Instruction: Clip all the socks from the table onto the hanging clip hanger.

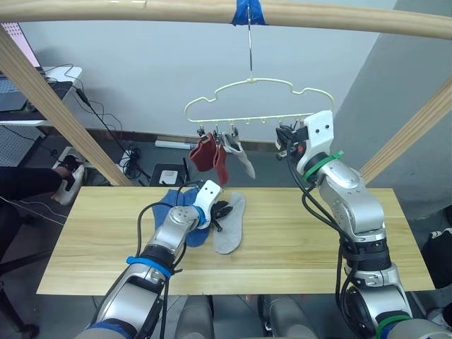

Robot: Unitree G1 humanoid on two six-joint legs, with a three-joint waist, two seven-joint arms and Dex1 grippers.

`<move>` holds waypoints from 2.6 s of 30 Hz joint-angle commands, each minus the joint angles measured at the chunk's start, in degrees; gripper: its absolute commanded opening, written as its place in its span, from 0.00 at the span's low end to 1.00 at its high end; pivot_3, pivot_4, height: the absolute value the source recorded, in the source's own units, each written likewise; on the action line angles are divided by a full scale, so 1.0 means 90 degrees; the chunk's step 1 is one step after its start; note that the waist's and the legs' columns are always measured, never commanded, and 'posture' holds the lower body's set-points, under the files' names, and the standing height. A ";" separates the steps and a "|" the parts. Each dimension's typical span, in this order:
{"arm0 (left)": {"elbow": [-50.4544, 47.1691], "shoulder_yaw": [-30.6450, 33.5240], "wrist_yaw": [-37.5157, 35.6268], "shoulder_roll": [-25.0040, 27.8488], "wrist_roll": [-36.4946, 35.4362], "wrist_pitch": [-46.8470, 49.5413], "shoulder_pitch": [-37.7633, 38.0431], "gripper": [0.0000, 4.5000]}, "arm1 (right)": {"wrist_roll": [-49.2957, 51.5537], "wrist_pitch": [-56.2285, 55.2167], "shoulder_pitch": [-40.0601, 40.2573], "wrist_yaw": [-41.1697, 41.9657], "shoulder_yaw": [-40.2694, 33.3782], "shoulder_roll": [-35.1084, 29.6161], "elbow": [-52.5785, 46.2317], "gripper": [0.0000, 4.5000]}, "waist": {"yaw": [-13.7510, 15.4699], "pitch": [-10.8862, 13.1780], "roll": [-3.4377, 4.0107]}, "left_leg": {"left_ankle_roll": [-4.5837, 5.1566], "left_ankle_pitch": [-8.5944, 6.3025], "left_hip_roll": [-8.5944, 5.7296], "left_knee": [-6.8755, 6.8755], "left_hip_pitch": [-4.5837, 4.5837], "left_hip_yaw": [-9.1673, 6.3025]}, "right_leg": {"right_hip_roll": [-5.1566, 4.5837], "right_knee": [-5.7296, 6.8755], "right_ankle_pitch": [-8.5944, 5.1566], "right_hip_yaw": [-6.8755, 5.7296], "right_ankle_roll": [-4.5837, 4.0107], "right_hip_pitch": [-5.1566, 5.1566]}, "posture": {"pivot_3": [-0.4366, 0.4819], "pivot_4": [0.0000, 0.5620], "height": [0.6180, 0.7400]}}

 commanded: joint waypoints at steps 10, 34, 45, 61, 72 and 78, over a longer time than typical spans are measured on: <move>-0.3248 0.0706 -0.1786 -0.0034 -0.2094 -0.0235 0.0699 0.00 | 0.1606 0.1380 -0.0093 0.0736 -0.0888 -0.0400 -0.0556 0.00 | 0.0012 0.0000 0.0000 | -0.0002 0.0001 0.0001 0.0002 -0.0006 -0.0004 | -0.0004 0.0002 0.0000 -0.0005 0.0000 0.0001 | 0.43 0.36 1.00; -0.4936 0.1362 -0.1671 0.0186 -0.4331 0.3420 0.0275 0.00 | 0.7085 0.4982 -0.1122 -0.1540 -0.3676 -0.0065 0.0060 0.00 | -0.0066 0.0001 0.0002 | 0.0003 0.0000 0.0001 0.0008 -0.0008 -0.0003 | 0.0002 0.0005 0.0000 0.0001 0.0000 -0.0004 | 0.42 0.34 1.00; -0.4704 0.1487 -0.1730 0.0109 -0.4335 0.3317 0.0009 0.00 | 0.7501 0.4715 -0.0873 -0.1752 -0.3239 -0.0376 0.0048 0.00 | -0.0070 0.0001 0.0003 | 0.0003 0.0000 0.0002 0.0007 -0.0010 -0.0001 | 0.0003 0.0002 0.0000 0.0003 0.0000 -0.0005 | 0.42 0.34 1.00; -0.4585 0.1403 -0.1813 0.0034 -0.4143 0.3004 -0.0101 0.00 | 0.7918 0.4346 -0.0645 -0.1749 -0.2729 -0.0769 0.0071 0.69 | -0.0064 0.0002 0.0003 | 0.0003 0.0000 0.0002 0.0008 -0.0014 -0.0002 | 0.0003 -0.0002 0.0000 0.0001 0.0001 -0.0006 | 0.42 0.35 1.00; -0.4368 0.1440 -0.1858 0.0287 -0.3882 0.2816 0.0207 0.50 | 0.7239 0.3886 0.0693 -0.1487 -0.2537 -0.2108 -0.1668 1.00 | -0.0073 0.0002 0.0003 | 0.0003 0.0000 0.0003 0.0008 -0.0024 -0.0002 | 0.0003 -0.0012 -0.0001 -0.0003 0.0002 -0.0006 | 0.38 0.36 1.00; -0.4760 0.1634 -0.1886 0.0774 -0.3862 0.2790 0.0584 0.92 | 0.6013 0.3168 0.1285 -0.1561 -0.1875 -0.2218 -0.2694 1.00 | -0.0200 0.0002 0.0004 | 0.0003 0.0000 0.0006 0.0009 -0.0019 -0.0002 | 0.0006 -0.0007 -0.0002 0.0000 0.0003 -0.0007 | 0.38 0.36 1.00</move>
